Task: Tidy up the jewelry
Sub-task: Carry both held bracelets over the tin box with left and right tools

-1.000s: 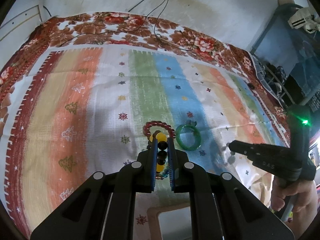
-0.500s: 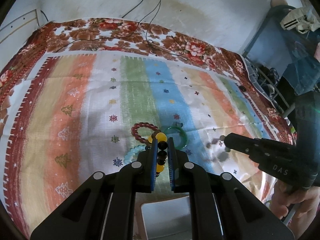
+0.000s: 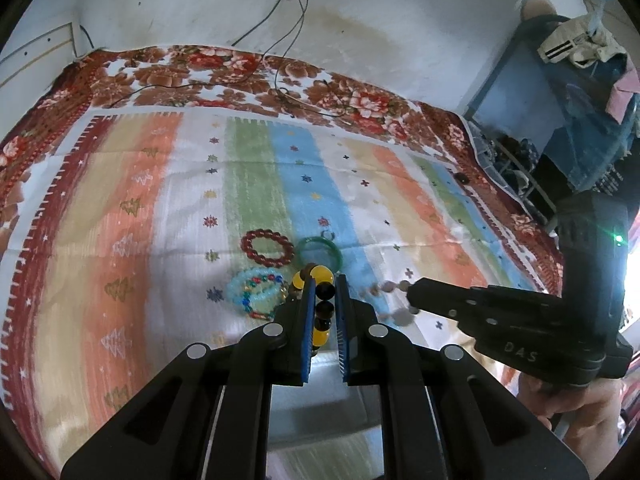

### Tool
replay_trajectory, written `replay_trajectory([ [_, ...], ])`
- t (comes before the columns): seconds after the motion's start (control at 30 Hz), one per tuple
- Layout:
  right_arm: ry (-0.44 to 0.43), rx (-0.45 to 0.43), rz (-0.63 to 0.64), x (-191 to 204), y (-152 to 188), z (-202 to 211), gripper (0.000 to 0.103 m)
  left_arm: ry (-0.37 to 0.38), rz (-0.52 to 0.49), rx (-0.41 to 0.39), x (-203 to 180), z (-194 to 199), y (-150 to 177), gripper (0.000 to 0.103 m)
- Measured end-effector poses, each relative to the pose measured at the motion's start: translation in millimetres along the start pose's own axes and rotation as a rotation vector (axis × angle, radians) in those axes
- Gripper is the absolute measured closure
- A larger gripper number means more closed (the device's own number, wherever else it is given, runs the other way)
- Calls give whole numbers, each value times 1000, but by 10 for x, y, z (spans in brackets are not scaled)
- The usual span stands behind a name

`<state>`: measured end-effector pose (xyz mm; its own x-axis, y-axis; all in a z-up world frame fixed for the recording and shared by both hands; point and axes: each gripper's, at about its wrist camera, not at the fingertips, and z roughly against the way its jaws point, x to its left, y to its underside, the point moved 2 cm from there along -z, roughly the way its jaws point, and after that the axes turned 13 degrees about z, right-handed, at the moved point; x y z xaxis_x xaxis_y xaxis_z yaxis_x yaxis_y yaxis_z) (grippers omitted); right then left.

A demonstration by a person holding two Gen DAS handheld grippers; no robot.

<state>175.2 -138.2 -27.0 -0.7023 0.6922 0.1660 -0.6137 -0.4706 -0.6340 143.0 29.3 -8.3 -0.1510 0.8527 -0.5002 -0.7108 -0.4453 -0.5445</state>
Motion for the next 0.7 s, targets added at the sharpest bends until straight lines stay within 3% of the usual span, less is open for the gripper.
replay_trajectory([
  [0.37,-29,14,23,247,341,125,94,13,-12,20,-18,194,405,94],
  [0.7,-46,51,52,341,458,61,94,25,-6,28,14,265,523,94],
])
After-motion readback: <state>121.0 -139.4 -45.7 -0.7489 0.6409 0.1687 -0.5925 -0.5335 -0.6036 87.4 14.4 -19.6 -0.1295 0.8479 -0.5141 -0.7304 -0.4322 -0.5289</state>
